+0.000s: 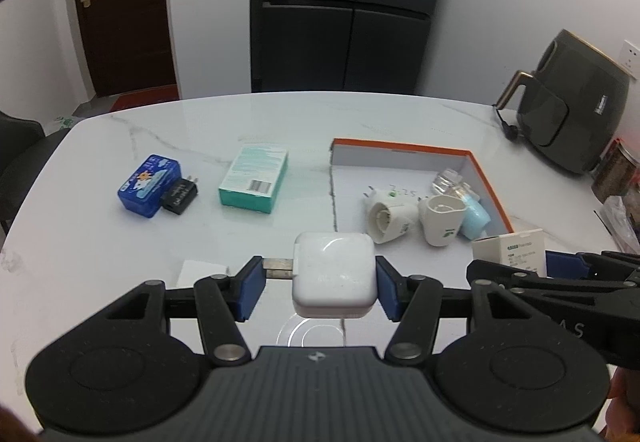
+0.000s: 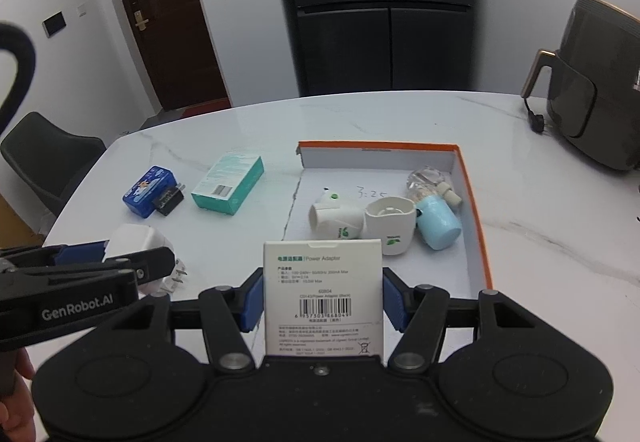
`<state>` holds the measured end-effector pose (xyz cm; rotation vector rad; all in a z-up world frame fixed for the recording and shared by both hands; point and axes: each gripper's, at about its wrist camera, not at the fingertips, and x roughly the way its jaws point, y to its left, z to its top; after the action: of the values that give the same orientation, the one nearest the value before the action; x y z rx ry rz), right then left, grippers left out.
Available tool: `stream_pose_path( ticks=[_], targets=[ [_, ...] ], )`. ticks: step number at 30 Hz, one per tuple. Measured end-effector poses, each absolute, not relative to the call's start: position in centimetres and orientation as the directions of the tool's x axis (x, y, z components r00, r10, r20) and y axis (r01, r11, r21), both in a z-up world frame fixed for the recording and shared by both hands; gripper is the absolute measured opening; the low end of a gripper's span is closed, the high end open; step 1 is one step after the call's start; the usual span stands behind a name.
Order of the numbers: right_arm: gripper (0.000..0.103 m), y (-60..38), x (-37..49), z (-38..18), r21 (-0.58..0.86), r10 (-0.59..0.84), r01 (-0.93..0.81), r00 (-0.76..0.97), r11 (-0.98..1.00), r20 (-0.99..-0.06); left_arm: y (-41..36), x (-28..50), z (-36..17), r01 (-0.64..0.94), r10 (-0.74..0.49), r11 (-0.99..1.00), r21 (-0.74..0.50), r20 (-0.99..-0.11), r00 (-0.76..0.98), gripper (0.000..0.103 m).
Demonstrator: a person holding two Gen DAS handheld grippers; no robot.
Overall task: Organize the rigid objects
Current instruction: 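Carry the white square adapter with the left tool while the right tool carries the adapter box toward the box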
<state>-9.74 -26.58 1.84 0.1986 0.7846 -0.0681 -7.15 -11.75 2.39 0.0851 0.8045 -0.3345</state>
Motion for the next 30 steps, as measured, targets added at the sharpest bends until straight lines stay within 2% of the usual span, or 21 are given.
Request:
stream_pose_path(
  ticks=[30],
  targets=[
    [0.072,-31.8,-13.5,1.9,0.158,-0.078,0.263,0.706,0.952,-0.704,-17.4,-9.0,1.9,0.451,-0.353,0.89,-0.063,-0.722,0.596,0.058]
  ],
)
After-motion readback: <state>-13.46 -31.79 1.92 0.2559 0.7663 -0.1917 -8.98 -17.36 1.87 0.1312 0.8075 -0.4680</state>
